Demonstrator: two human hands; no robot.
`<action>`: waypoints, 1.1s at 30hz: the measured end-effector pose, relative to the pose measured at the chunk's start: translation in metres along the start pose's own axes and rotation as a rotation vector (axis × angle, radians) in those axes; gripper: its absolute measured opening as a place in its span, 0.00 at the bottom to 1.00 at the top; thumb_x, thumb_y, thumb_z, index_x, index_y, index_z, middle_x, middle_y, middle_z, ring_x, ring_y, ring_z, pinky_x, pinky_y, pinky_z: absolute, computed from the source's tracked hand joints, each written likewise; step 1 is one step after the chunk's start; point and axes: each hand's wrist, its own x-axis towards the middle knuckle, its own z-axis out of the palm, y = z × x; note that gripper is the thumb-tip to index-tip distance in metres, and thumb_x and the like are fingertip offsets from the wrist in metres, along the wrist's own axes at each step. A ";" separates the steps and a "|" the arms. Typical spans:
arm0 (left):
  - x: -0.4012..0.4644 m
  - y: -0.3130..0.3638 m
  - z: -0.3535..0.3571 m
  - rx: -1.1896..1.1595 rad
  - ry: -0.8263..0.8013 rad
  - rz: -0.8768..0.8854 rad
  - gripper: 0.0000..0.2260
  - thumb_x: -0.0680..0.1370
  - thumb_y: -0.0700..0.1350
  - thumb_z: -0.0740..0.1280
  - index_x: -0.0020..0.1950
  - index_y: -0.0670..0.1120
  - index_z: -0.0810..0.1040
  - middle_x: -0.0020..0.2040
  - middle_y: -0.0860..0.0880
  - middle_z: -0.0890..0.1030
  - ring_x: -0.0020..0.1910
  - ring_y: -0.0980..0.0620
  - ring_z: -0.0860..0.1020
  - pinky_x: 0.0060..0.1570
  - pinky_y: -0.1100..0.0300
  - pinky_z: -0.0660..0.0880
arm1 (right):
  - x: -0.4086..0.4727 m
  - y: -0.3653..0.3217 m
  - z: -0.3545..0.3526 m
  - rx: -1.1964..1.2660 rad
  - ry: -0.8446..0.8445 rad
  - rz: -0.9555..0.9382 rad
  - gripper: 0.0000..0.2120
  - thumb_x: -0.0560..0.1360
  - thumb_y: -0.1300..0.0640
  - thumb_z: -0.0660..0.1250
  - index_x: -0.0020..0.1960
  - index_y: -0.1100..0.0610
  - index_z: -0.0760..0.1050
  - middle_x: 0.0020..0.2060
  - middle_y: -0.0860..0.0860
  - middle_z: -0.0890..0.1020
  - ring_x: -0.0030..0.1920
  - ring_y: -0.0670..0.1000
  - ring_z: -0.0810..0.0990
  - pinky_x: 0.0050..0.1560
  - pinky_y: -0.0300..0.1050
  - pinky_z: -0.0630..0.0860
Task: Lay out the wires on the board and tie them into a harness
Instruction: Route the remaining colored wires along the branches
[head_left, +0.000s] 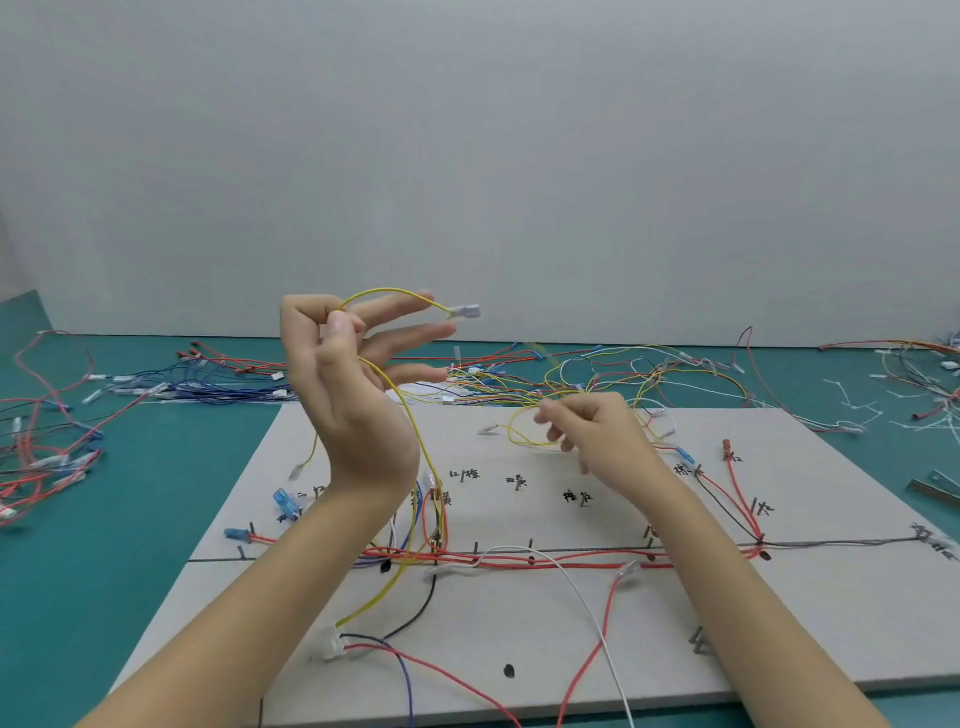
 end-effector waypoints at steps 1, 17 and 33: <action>-0.001 -0.003 0.000 0.016 -0.007 -0.030 0.07 0.80 0.41 0.49 0.44 0.49 0.62 0.44 0.41 0.83 0.39 0.38 0.84 0.25 0.60 0.74 | -0.003 -0.006 -0.003 0.147 -0.007 0.003 0.11 0.79 0.54 0.64 0.43 0.56 0.83 0.34 0.50 0.81 0.34 0.47 0.75 0.29 0.40 0.70; -0.008 -0.022 0.006 0.286 -0.448 -0.446 0.10 0.81 0.40 0.61 0.41 0.48 0.74 0.49 0.45 0.83 0.44 0.53 0.82 0.39 0.58 0.78 | -0.035 -0.046 -0.040 1.107 -0.545 -0.057 0.18 0.79 0.48 0.61 0.36 0.55 0.80 0.41 0.53 0.82 0.41 0.53 0.82 0.50 0.48 0.79; 0.001 -0.011 0.010 0.423 -0.810 -0.395 0.06 0.79 0.41 0.66 0.46 0.48 0.83 0.46 0.52 0.85 0.47 0.57 0.79 0.49 0.67 0.73 | -0.058 -0.065 0.019 0.466 -0.673 0.072 0.18 0.82 0.50 0.58 0.41 0.56 0.80 0.31 0.52 0.79 0.28 0.49 0.74 0.24 0.38 0.69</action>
